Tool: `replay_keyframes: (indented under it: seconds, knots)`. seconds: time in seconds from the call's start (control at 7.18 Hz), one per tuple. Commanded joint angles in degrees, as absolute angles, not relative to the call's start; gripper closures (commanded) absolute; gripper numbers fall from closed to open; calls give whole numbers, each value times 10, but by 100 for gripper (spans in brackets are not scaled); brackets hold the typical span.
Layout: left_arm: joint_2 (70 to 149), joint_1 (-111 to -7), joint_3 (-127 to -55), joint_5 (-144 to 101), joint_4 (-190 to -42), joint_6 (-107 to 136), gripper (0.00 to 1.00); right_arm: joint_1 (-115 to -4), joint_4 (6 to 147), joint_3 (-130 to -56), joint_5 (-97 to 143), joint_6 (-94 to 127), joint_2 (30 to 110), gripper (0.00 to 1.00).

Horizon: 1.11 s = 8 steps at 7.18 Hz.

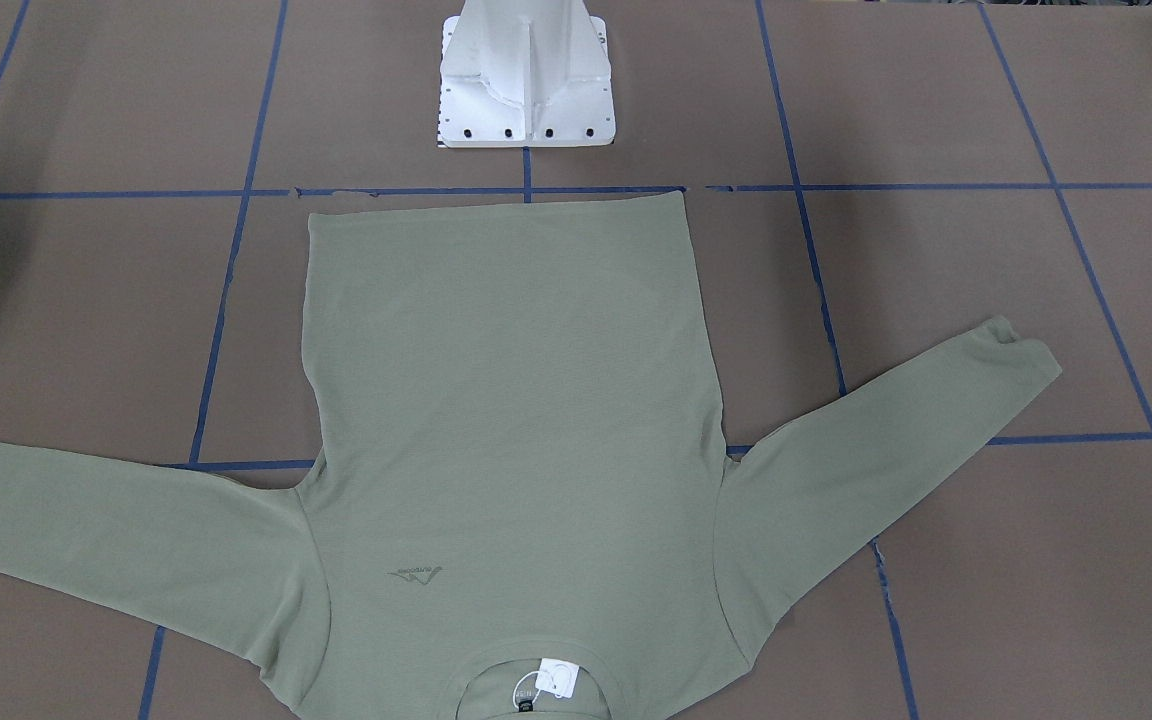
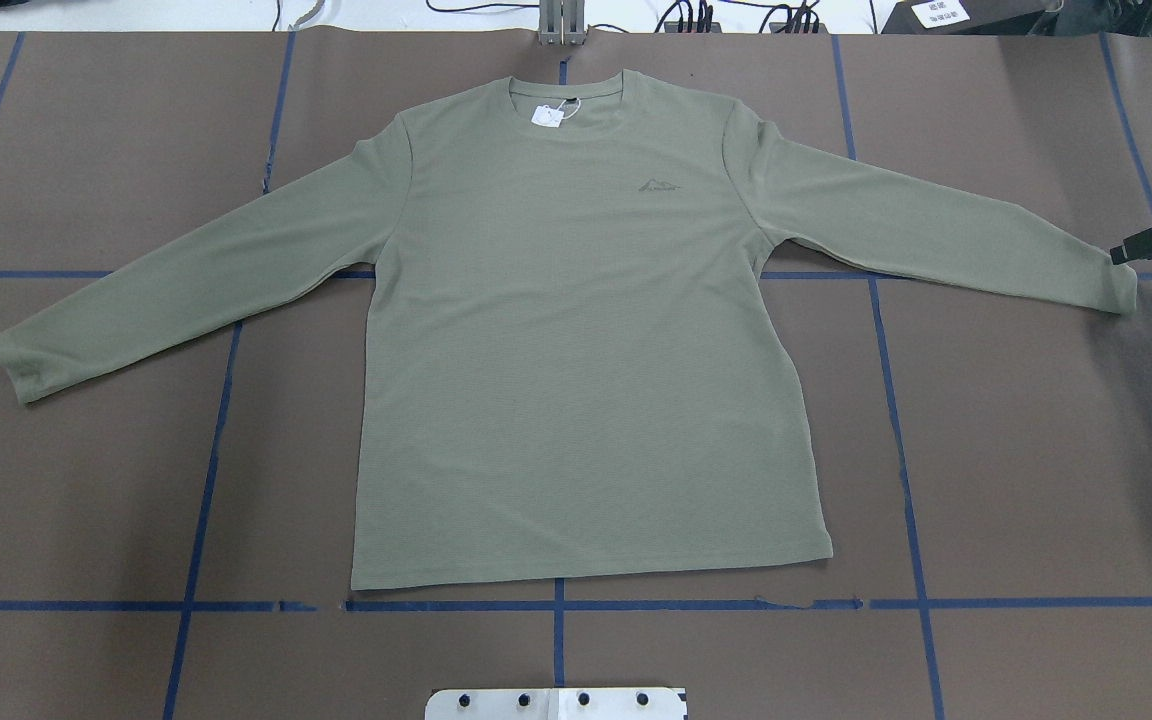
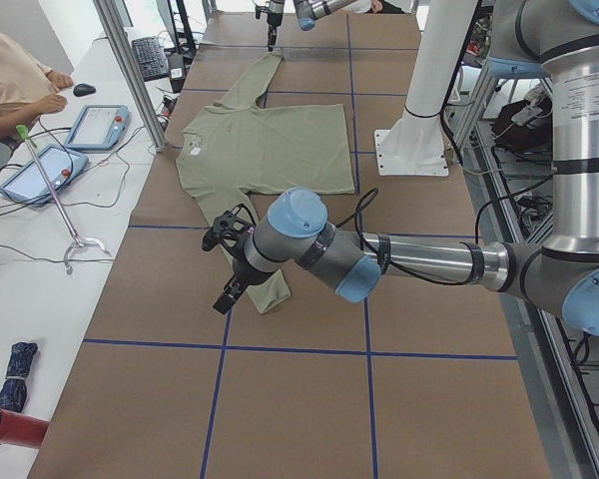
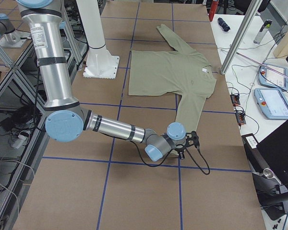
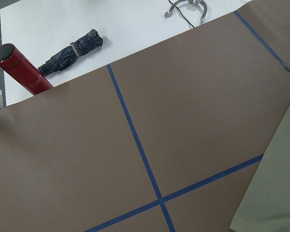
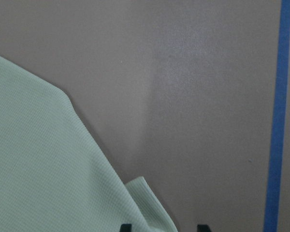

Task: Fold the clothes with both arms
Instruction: 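Lower the right gripper onto the sleeve cuff nearest it and grasp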

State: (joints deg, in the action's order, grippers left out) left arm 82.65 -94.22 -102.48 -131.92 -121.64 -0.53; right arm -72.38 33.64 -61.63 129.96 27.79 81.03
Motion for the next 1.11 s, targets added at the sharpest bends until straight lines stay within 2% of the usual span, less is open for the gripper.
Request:
replay_keyframes:
  seconds: [0.0,0.14,0.42,0.56,0.7,0.98]
  knots:
    - [826,-942,-1025,-1319,-1216,-5,0,-719,326,-613,1298,283,819,47]
    - [826,-942,-1025,-1319,-1216,-6,0,-717,326,-613,1298,283,817,53]
    - [826,-942,-1025,-1318,-1217,-6,0,-712,326,-613,1297,283,813,54]
    - [826,-942,-1025,-1319,-1217,-6,0,-712,326,-612,1297,282,814,58]
    - [826,-942,-1025,-1319,-1217,-6,0,-711,326,-611,1297,282,815,68]
    - [826,-942,-1026,-1319,-1217,-6,0,-711,325,-612,1296,282,819,99]
